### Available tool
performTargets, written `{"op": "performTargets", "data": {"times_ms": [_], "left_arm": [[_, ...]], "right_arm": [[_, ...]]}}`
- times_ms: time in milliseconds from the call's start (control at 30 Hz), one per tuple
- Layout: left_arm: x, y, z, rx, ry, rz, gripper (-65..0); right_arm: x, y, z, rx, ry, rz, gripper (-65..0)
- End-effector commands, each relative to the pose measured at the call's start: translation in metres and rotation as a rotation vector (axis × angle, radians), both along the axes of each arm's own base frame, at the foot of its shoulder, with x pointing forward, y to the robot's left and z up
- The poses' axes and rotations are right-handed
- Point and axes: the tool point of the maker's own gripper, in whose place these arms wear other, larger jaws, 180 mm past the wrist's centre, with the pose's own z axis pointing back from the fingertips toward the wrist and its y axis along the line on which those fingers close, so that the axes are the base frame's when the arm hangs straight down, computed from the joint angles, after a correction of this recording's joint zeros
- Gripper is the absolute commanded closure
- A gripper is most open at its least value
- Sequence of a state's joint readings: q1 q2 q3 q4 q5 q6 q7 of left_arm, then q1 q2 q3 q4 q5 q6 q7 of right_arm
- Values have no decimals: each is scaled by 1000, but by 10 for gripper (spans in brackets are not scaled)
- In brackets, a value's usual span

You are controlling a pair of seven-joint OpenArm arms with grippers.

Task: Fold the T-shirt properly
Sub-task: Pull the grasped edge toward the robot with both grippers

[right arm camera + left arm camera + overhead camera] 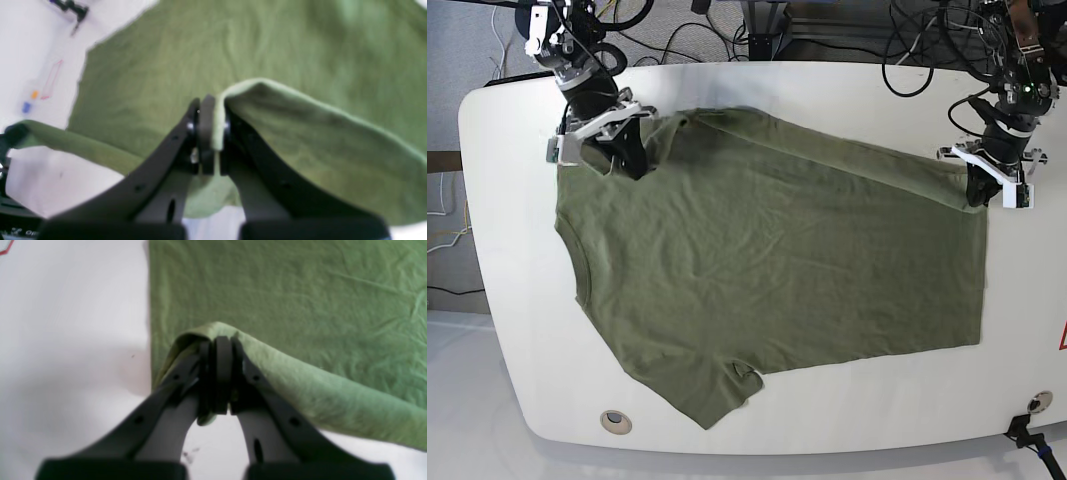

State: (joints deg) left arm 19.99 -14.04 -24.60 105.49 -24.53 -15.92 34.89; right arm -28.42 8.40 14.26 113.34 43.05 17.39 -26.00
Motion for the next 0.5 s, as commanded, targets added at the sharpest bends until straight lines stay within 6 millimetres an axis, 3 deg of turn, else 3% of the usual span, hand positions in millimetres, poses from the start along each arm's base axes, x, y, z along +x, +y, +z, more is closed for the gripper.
{"op": "performTargets", "data": {"times_ms": [0,133,467], "left_arm": [[13,6,7,3,-9,7,0],[21,13,-5,-23,29,31,0],[49,22,-7,-68,10,67,0]], "right_arm": [[8,0,5,9,-27,4,0],[32,-4,5,20,-54,-10,0],[80,-23,-11,30,-49,-42,0]]}}
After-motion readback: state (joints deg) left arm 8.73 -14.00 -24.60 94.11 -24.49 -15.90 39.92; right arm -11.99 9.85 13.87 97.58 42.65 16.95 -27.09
